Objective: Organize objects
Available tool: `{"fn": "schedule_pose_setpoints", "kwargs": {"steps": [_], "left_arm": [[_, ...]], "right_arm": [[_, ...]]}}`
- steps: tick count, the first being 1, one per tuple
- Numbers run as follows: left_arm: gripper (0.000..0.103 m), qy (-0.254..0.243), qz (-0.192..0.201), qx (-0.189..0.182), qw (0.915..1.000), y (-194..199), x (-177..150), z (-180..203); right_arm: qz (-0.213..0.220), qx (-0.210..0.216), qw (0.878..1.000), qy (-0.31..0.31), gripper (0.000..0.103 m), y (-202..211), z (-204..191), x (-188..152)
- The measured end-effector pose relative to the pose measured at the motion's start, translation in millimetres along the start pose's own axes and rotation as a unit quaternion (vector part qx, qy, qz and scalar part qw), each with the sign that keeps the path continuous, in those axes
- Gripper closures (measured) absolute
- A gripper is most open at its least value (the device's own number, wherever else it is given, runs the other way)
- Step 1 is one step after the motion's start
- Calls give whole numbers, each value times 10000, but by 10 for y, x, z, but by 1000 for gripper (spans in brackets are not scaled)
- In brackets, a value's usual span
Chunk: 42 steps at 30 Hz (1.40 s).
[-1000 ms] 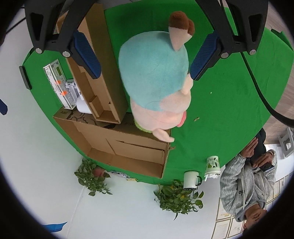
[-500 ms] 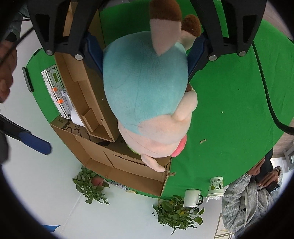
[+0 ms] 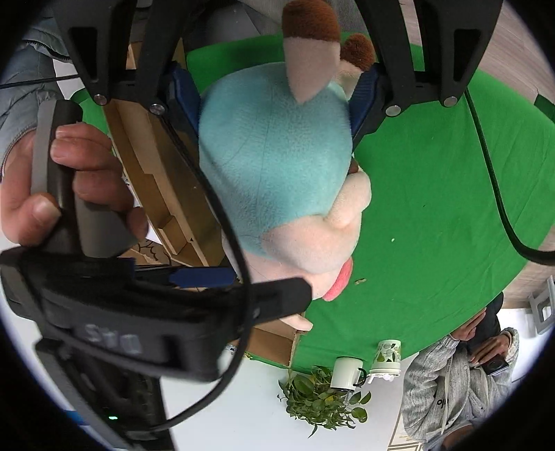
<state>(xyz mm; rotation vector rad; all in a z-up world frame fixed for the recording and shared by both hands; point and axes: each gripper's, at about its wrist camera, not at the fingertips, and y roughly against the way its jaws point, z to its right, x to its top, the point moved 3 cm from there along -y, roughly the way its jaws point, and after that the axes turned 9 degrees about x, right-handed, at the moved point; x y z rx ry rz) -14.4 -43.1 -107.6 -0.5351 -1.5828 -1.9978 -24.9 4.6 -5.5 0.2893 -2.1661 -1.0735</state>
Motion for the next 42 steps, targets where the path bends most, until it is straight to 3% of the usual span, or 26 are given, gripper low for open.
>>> {"fn": "schedule_pose_setpoints", "kwargs": {"steps": [3, 12, 15, 23, 27, 32, 37, 42], "left_arm": [[31, 93, 14, -18, 10000, 46, -47, -42], [33, 476, -15, -196, 9987, 71, -49, -137], [33, 511, 0, -184, 9985, 85, -61, -128], [38, 361, 50, 69, 9993, 177, -70, -26], [38, 113, 250, 278, 9992, 342, 12, 120], [38, -365, 813, 388, 9953, 646, 287, 484], [38, -868, 1464, 228, 9851, 904, 745, 953], [38, -1211, 1841, -55, 9754, 972, 1204, 1283]], "right_arm": [[-325, -163, 9991, -210, 1, -203, -20, 3], [-801, 59, 9942, -715, 3, -556, -93, 71], [-912, 262, 9907, -976, 4, -501, -43, -46], [-799, 494, 9912, -937, 21, -501, -128, -9], [-478, 690, 9919, -955, 26, -316, -173, 42], [424, 590, 9959, -542, 29, 370, -317, 286], [1352, 278, 9903, -163, 29, 1241, -339, 644], [1931, -70, 9811, -87, 29, 1930, -257, 969]]}}
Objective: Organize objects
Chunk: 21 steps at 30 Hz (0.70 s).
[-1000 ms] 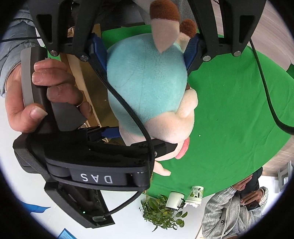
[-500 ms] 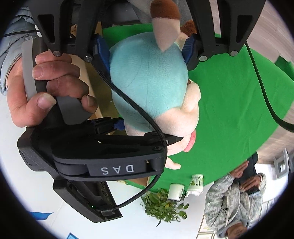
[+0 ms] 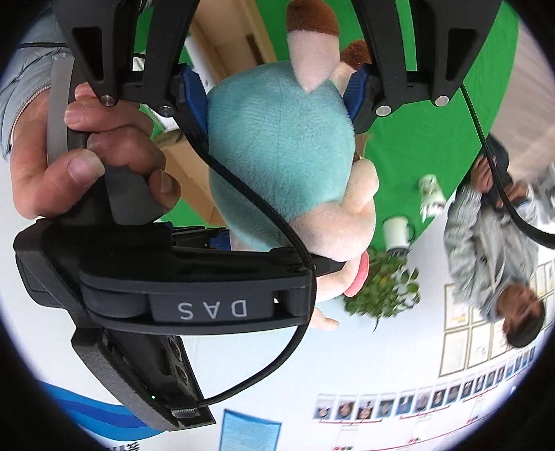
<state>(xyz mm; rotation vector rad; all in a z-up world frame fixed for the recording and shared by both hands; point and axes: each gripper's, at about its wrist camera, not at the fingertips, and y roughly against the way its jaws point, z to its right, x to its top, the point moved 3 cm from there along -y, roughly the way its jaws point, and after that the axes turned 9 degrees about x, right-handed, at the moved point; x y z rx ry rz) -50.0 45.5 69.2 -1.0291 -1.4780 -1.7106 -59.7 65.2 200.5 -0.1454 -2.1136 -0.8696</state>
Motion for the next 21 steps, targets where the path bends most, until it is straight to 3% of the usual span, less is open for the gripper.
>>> {"fn": "schedule_pose_setpoints", "kwargs": {"steps": [6, 12, 15, 21], "left_arm": [[39, -61, 124, -382, 9992, -294, 455, 24], [39, 11, -41, -664, 9978, -674, 580, -9], [39, 100, -284, -748, 9967, -947, 519, -71], [39, 352, -904, -798, 9921, -1418, 275, -166]], "right_arm": [[314, -352, 9988, -90, 30, 416, 250, 599], [274, -495, 9977, -370, 31, 556, 783, 921], [91, -550, 9966, -610, 31, 206, 1113, 1025], [-371, -511, 9925, -1050, 32, -639, 1642, 759]]}}
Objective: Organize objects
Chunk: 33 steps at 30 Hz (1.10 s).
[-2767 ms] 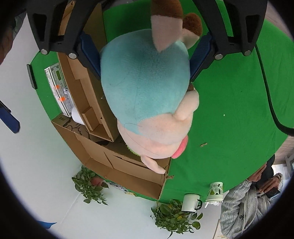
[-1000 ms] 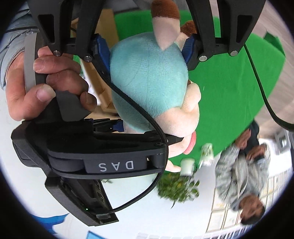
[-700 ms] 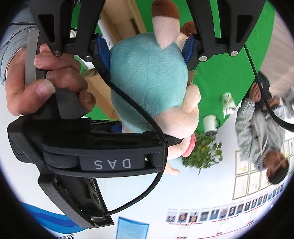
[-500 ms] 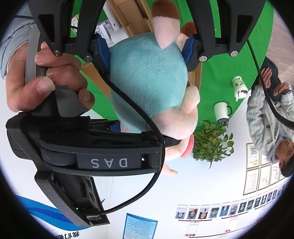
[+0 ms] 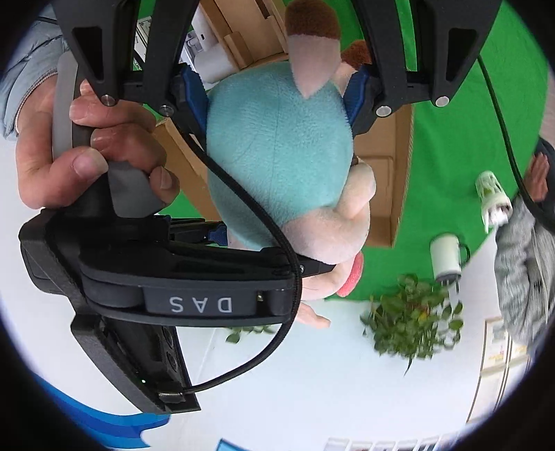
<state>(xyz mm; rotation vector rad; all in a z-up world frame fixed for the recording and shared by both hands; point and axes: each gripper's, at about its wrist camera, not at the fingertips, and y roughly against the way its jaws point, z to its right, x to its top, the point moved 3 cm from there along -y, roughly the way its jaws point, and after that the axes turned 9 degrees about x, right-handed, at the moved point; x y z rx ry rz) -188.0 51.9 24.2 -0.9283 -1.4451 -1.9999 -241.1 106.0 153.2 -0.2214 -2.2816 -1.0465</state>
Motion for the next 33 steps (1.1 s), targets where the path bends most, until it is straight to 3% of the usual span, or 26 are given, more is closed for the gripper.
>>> {"fn": "schedule_pose_setpoints", "kwargs": {"steps": [9, 16, 27, 30, 33], "left_arm": [[36, 545, -781, 294, 9950, -537, -329, -311], [31, 887, -999, 494, 9898, -639, -423, -624], [34, 972, -796, 514, 9907, -457, -448, -834], [34, 998, -793, 500, 9906, -451, -466, -854], [34, 986, -767, 514, 9908, -444, -462, -866]], "right_arm": [[-716, 167, 9964, -433, 31, -1204, 502, -466], [-1096, 543, 9903, -653, 29, -1819, 716, -766], [-1037, 557, 9897, -819, 23, -1972, 766, -736], [-900, 607, 9909, -798, 21, -1880, 762, -755], [-742, 392, 9939, -712, 21, -1766, 767, -692]]}}
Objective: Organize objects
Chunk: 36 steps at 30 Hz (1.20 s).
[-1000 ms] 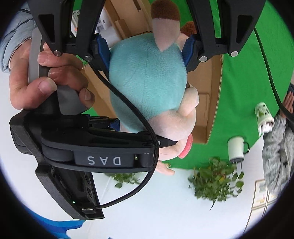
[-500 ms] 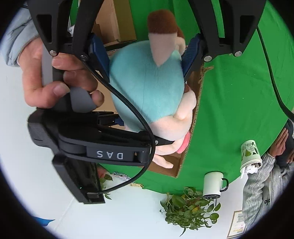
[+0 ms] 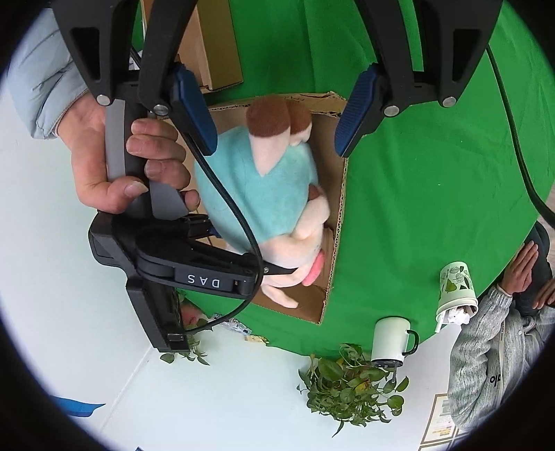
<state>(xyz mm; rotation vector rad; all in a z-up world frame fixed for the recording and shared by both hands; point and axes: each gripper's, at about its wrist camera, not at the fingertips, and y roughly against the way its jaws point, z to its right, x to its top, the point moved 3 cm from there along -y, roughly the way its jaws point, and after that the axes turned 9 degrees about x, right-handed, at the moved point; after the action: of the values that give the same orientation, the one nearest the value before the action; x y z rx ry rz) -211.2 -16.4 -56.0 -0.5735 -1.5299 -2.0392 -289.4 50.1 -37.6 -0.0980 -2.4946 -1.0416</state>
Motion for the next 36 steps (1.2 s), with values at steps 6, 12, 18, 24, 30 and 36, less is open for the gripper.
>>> {"fn": "schedule_pose_setpoints", "kwargs": {"steps": [6, 12, 18, 24, 30, 36], "left_arm": [[34, -12, 87, 83, 9999, 110, -65, -12], [34, 20, 113, 99, 9999, 177, -126, -51], [34, -49, 247, 122, 9996, 251, -142, 19], [34, -351, 544, 354, 9973, 397, -183, 161], [34, -422, 704, 511, 9953, 584, -247, 152], [34, -232, 686, 470, 9963, 616, -298, 55]], "right_arm": [[-292, -284, 9991, -89, 19, -89, 74, -80], [-453, -148, 9982, -358, 12, -251, 141, -84], [-277, -331, 9989, -174, 8, -101, 50, -43], [148, 123, 9998, -81, 1, 269, -180, 45], [-251, -386, 9989, -103, 1, 152, -174, -120], [-801, -981, 9920, 4, 0, -185, -233, -422]]}}
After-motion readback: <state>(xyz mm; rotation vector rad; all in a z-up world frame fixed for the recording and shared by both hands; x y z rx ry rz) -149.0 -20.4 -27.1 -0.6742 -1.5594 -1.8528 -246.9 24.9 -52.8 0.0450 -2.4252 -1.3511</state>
